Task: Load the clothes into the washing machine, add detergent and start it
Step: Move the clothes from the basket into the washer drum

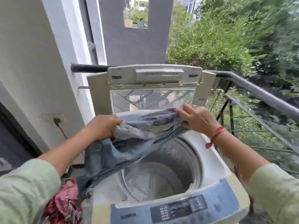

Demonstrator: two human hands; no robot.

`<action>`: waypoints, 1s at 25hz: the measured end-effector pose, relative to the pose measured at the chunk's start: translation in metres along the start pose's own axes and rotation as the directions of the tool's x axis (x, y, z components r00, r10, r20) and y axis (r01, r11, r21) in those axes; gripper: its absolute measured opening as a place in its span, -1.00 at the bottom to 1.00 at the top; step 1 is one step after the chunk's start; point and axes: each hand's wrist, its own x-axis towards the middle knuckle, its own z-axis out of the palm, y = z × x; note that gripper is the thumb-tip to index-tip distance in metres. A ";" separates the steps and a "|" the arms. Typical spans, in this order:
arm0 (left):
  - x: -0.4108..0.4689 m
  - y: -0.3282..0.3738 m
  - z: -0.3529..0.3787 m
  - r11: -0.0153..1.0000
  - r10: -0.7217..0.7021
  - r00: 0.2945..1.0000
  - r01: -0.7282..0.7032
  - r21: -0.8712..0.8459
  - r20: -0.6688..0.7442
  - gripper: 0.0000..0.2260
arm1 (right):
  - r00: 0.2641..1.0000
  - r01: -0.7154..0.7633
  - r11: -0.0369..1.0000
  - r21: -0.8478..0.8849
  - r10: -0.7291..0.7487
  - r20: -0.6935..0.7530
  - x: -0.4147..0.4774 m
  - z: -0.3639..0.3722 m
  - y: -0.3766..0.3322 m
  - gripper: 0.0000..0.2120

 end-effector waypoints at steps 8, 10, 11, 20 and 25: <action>0.089 0.054 -0.100 0.903 -0.115 0.820 -0.148 -0.402 -0.561 -0.73 | 0.656 -0.654 0.729 0.205 0.680 -0.326 0.009 -0.053 0.102 -0.86; 0.084 0.048 -0.089 0.900 -0.081 0.920 -0.097 -0.424 -0.383 -0.82 | 0.815 -0.579 0.781 0.233 0.563 0.136 -0.007 -0.039 0.097 -0.86; 0.077 0.046 -0.076 0.882 -0.044 0.984 -0.043 -0.470 -0.173 -0.85 | 0.791 -0.549 0.785 0.288 0.376 0.482 -0.014 -0.032 0.095 -0.85; 0.076 0.075 0.052 0.754 -0.063 0.758 0.462 -0.467 0.649 -0.88 | 0.436 -0.600 0.701 0.387 -0.119 0.892 -0.063 0.083 0.037 -0.77; 0.051 0.074 0.061 0.796 -0.224 0.749 0.510 -0.326 0.624 -0.68 | 0.655 -0.662 0.550 0.508 0.097 0.749 -0.059 0.102 0.014 -0.78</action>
